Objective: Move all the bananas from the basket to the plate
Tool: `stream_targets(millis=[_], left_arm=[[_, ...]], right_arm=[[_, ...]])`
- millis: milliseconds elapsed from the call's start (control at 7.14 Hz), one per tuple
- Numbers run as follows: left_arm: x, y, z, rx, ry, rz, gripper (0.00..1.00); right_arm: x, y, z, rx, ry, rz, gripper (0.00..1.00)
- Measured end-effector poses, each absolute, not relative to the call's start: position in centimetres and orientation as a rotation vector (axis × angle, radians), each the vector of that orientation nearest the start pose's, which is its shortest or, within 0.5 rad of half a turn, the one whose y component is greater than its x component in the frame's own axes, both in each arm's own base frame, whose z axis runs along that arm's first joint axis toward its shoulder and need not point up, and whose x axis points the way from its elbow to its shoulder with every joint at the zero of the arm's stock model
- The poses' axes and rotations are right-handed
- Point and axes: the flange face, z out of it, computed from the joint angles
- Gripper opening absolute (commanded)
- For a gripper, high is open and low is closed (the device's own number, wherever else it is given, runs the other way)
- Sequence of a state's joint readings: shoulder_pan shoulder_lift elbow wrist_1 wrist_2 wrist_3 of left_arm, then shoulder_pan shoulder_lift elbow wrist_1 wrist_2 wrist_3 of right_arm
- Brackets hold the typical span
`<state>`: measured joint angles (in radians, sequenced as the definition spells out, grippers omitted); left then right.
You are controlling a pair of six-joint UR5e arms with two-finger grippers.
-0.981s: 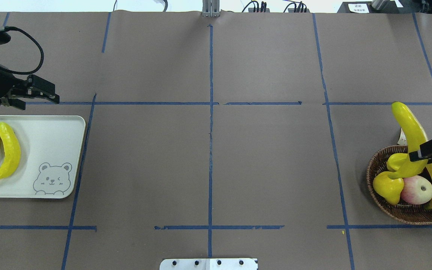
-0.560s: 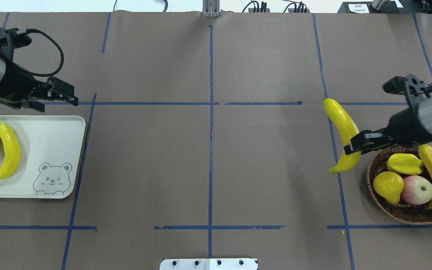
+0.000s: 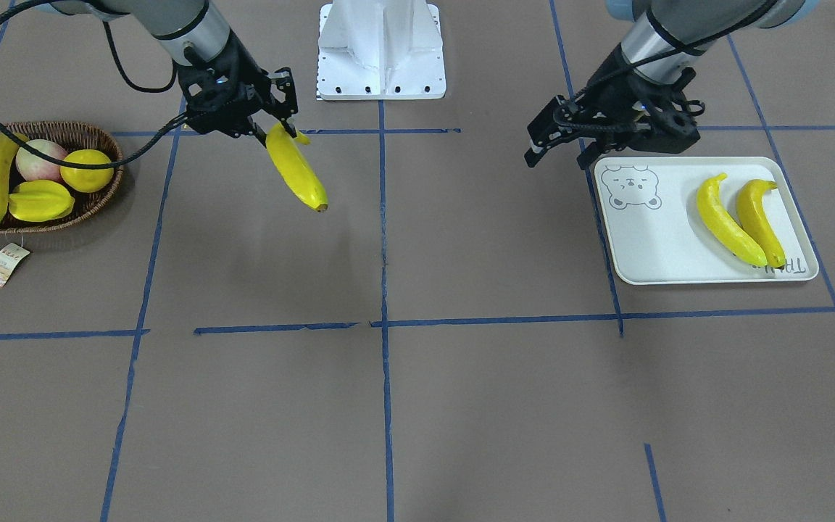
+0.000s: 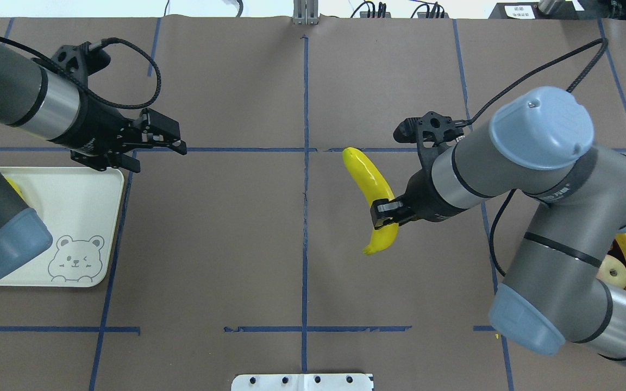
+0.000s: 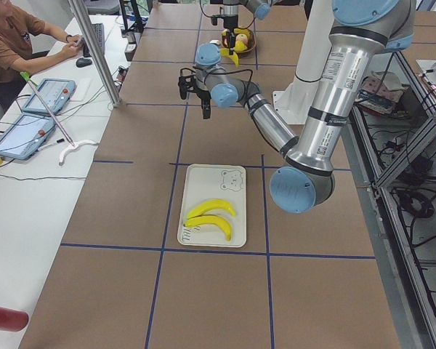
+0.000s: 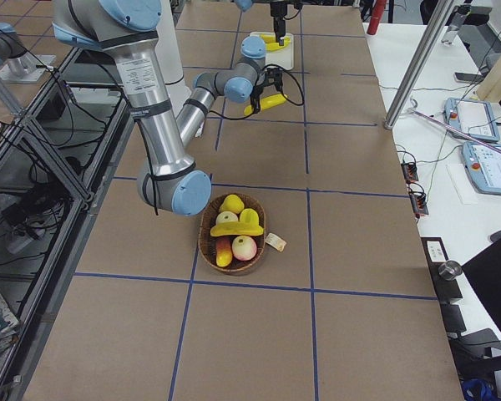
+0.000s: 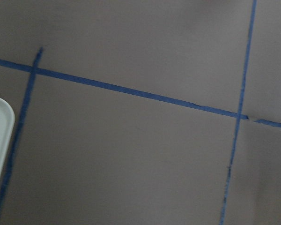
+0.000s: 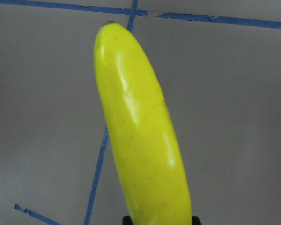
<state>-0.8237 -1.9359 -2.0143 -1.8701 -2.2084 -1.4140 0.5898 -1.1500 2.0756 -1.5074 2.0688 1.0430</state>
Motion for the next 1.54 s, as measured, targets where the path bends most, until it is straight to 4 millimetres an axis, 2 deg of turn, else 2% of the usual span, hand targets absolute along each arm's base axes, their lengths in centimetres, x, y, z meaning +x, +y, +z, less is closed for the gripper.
stream_targets(millis=[280,560,981,1261,1541], left_arm=[[34.3,-43.7,19.8,-0.038,1.377,-0.261,0.99],[37.5,-43.1,17.9,-0.039,1.467,-0.275,0.99],[41.0,-41.9,13.6,0.018,1.553,-0.261,0.99],[43.4,-41.0,12.5,0.038,1.577,-0.258,0.99],[45.3,-40.2,12.8,0.039,1.576,-0.26,0.95]], right_arm=[[-41.5,-36.5,17.3,0.126,-1.09,-0.16,0.02],[-41.9,-36.2,15.2,0.124,-1.124,-0.138,0.02],[-42.7,-35.3,13.8,0.121,-1.144,-0.123,0.02],[-42.7,-35.0,13.5,0.125,-1.151,-0.123,0.02],[-42.6,-34.9,13.3,0.127,-1.156,-0.126,0.02]])
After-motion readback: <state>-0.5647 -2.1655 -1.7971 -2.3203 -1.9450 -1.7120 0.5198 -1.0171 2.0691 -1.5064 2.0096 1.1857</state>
